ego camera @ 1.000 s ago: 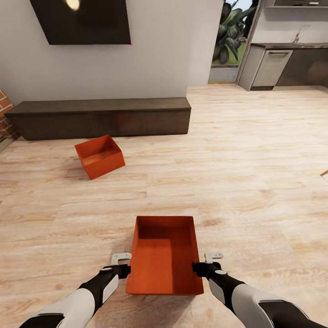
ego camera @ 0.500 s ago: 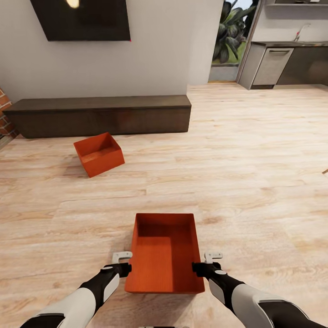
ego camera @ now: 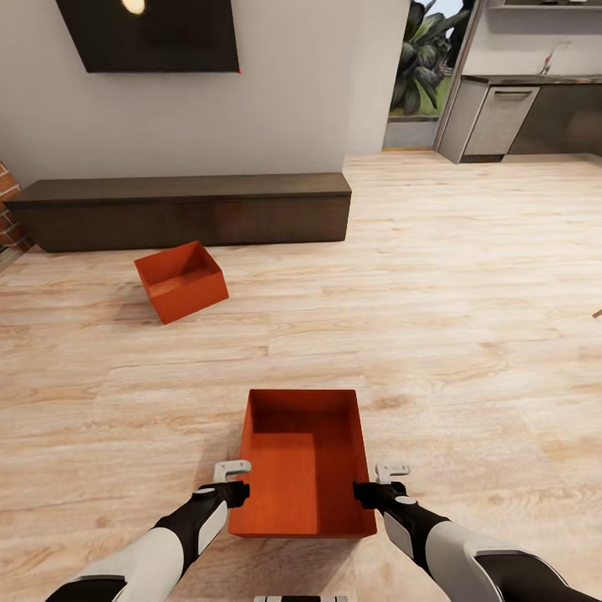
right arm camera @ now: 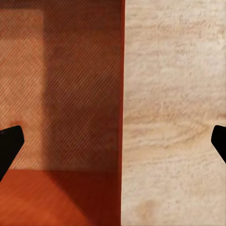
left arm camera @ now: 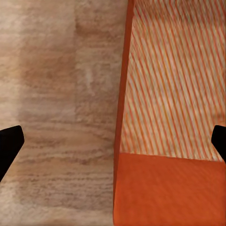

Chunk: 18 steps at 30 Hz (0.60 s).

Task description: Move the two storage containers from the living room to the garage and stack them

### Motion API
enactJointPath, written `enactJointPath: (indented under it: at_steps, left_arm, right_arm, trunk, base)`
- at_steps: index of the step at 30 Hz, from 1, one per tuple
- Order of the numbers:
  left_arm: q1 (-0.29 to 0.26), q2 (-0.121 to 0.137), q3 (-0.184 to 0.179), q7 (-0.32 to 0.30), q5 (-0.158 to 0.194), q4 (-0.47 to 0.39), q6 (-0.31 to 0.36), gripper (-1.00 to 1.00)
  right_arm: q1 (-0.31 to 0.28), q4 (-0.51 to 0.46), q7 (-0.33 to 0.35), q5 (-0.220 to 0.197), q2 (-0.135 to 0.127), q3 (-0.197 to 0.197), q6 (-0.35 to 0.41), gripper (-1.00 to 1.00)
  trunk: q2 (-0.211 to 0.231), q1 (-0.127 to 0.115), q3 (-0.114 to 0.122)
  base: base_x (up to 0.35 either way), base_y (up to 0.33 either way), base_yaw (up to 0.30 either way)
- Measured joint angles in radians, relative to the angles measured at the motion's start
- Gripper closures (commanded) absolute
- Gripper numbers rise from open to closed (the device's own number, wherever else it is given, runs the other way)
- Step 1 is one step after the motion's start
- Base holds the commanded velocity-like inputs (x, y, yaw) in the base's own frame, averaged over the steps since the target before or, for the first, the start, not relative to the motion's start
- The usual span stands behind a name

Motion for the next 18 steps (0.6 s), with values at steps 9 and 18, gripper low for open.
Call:
enactJointPath:
  at_steps: [9, 18]
  left_arm:
    - [0.000, -0.001, 0.000, 0.000, 0.000, 0.000, 0.000, -1.00]
    - [0.000, 0.000, -0.001, 0.000, 0.000, 0.000, 0.000, -1.00]
  right_arm:
    - [0.000, 0.000, -0.001, 0.001, 0.000, 0.000, 0.000, -1.00]
    - [0.000, 0.000, -0.001, 0.001, 0.000, 0.000, 0.000, -1.00]
  trunk:
    - [0.000, 0.000, 0.000]
    - [-0.035, 0.019, -0.016]
  base:
    - [0.000, 0.000, 0.000]
    - [0.000, 0.000, 0.000]
